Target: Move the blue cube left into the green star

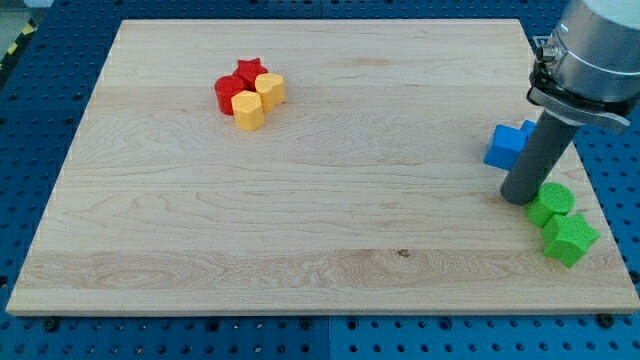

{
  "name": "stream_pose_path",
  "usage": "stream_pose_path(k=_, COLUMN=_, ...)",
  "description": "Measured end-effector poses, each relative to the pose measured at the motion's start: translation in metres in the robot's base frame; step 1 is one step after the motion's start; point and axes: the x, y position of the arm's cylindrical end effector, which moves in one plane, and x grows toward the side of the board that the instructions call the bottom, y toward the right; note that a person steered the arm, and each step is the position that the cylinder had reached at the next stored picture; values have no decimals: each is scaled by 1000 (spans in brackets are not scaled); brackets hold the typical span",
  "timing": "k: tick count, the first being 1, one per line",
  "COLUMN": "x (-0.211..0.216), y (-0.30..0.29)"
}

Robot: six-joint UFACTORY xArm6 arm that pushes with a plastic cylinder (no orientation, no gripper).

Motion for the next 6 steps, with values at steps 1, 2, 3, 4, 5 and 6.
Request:
stream_pose_path(k=1, x=0, y=5)
stream_pose_path(k=2, x=2, y=10)
stream_pose_path(k=3, x=3, y=11)
stream_pose_path(k=4, x=2, y=11)
stream_pose_path(k=5, x=-2, y=11)
stream_pose_path(k=6, x=-9, y=11)
